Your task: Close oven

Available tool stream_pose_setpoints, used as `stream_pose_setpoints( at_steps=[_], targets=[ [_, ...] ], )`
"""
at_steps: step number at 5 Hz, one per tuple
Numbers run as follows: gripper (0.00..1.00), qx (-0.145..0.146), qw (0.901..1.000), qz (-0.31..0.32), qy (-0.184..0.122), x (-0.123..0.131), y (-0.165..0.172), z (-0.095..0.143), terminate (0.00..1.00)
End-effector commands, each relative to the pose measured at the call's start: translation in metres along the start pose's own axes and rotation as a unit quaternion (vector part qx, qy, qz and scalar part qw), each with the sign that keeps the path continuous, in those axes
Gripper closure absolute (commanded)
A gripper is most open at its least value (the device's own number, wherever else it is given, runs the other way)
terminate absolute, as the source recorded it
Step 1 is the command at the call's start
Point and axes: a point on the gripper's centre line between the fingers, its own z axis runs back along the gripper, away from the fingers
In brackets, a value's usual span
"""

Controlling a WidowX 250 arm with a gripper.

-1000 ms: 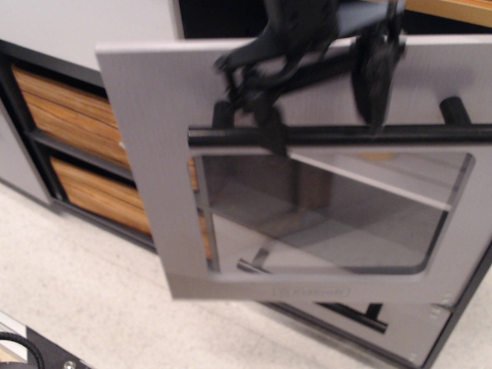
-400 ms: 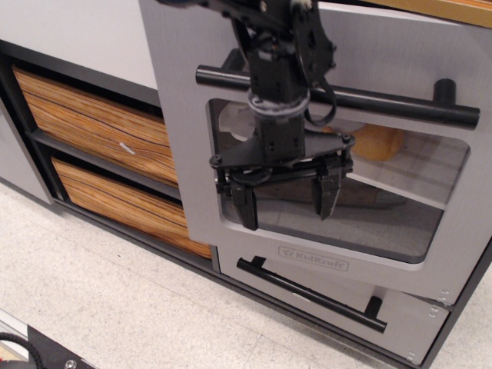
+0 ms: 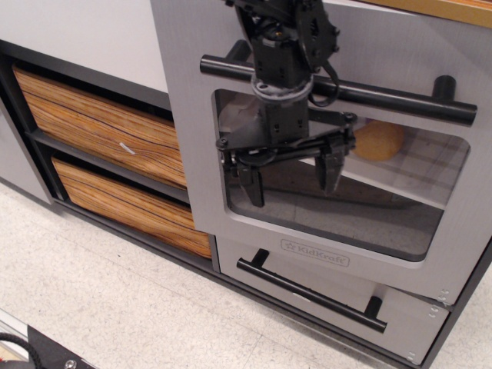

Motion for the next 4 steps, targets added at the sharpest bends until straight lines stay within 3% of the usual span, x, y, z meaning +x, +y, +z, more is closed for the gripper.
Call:
stream_pose_setpoints(
  at_steps=[1,4],
  targets=[
    [0.0,-0.025,0.9994,0.013,-0.02,0.0249,-0.007,0.0201,0.0],
    [0.0,-0.033,0.9994,0.004,-0.014,0.0182,0.0007,0.0288,0.0]
  ],
)
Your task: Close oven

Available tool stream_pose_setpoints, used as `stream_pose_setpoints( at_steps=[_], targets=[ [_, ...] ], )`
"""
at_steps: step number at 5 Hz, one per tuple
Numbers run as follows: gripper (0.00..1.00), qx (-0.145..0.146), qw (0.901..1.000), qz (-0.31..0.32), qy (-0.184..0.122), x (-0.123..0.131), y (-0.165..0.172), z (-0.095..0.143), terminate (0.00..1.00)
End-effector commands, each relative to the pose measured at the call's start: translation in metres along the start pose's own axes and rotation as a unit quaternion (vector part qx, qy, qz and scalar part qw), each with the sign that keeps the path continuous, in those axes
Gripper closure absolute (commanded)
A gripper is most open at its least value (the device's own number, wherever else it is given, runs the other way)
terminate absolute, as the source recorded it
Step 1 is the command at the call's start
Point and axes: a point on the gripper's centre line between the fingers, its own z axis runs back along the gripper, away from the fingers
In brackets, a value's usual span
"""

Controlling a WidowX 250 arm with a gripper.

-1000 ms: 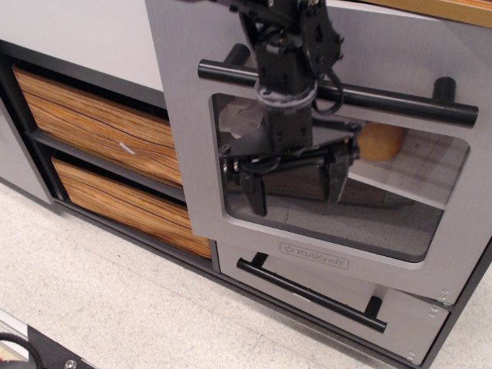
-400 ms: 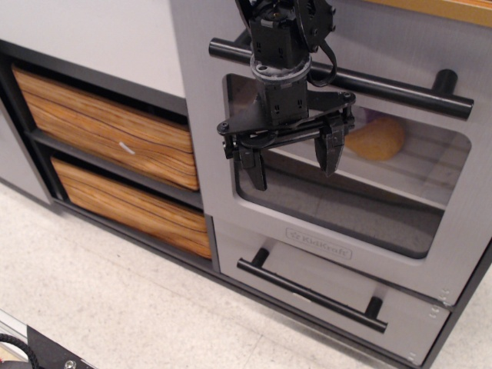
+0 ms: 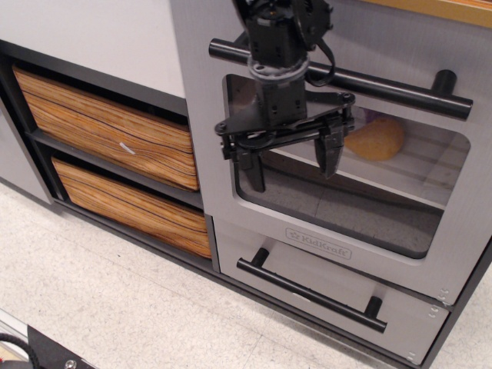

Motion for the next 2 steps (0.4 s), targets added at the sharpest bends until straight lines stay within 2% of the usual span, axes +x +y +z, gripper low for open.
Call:
stream_pose_setpoints(
  at_steps=[1,2],
  targets=[
    [0.0,-0.017,0.9997,0.0,-0.016,0.0117,0.0004,0.0176,0.0],
    [0.0,-0.017,0.9997,0.0,-0.016,0.0117,0.0004,0.0176,1.0]
  ],
)
